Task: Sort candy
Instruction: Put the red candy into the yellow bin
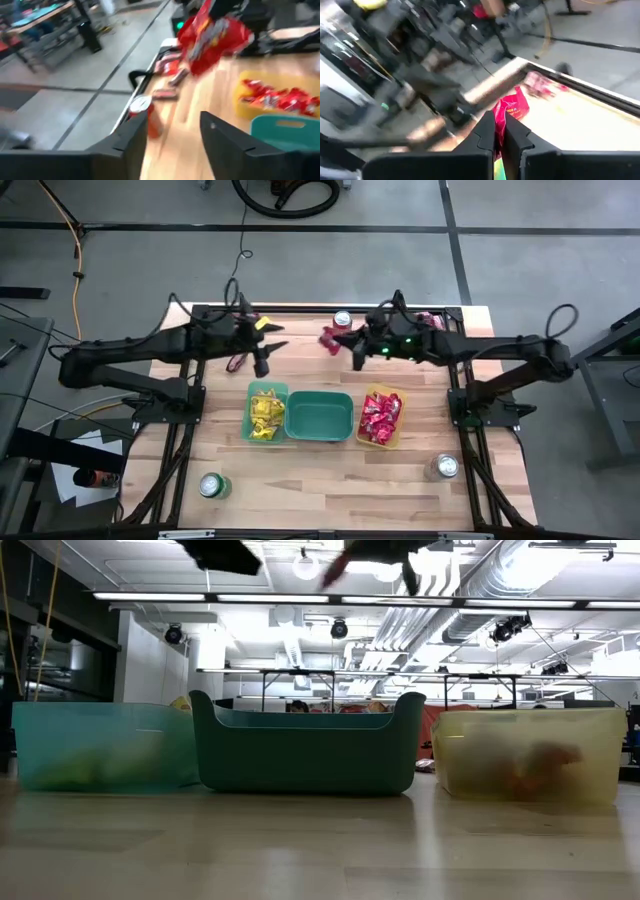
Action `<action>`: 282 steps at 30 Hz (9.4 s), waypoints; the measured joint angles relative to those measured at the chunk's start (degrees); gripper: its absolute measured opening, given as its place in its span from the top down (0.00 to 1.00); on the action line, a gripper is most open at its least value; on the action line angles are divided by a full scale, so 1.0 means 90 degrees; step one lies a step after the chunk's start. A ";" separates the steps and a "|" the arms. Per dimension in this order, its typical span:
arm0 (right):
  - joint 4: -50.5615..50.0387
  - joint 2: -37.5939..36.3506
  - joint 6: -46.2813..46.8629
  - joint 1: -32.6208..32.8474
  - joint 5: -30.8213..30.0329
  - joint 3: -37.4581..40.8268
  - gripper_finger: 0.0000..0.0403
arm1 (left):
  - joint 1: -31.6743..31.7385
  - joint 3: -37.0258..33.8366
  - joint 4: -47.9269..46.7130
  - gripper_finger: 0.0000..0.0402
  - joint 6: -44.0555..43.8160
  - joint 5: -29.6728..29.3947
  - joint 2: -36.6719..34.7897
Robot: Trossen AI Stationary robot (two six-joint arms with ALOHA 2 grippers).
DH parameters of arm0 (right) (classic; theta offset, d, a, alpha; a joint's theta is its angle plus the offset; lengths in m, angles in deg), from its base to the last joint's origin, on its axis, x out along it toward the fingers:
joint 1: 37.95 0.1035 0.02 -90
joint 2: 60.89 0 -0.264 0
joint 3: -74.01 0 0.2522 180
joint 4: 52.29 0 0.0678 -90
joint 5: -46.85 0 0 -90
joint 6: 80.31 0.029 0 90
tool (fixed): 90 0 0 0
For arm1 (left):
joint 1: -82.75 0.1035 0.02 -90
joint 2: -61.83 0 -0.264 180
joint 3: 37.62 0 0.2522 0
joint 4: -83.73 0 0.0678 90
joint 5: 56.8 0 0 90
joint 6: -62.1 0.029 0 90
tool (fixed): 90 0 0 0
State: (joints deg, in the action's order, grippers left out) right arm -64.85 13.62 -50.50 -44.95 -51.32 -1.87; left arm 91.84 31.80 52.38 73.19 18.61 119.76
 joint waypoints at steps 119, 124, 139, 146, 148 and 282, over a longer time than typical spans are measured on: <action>-0.2797 0.0400 0.6730 -0.4830 -0.1514 0.3113 0.48 | -0.0388 -0.2011 0.2271 0.47 -0.4180 0.0818 -0.2300; -0.2607 0.1061 0.7130 -0.5077 -0.1403 0.2840 0.53 | -0.0389 -0.2011 0.2275 0.47 -0.4378 0.0881 -0.2342; -0.3693 0.2706 0.7069 -0.5090 -0.1440 0.1373 0.54 | -0.0391 -0.2011 0.1657 0.47 -0.4618 0.0972 -0.2375; -0.4028 0.2693 0.5497 -0.4868 -0.1329 0.1398 0.74 | -0.0390 -0.2009 0.1599 0.47 -0.4709 0.1066 -0.2375; -0.4376 0.2575 0.5061 -0.4779 -0.1260 0.1409 0.86 | -0.0386 -0.2010 0.1602 0.47 -0.4709 0.1065 -0.2375; -0.0390 -0.0433 -0.1853 0.0903 0.1053 -0.0246 0.45 | 0.2647 0.1679 -0.3605 0.50 -0.2319 -0.0241 0.2403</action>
State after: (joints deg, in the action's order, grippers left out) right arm -68.36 9.72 -67.18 -36.83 -41.84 -4.09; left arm 115.66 46.91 19.93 52.32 16.44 141.39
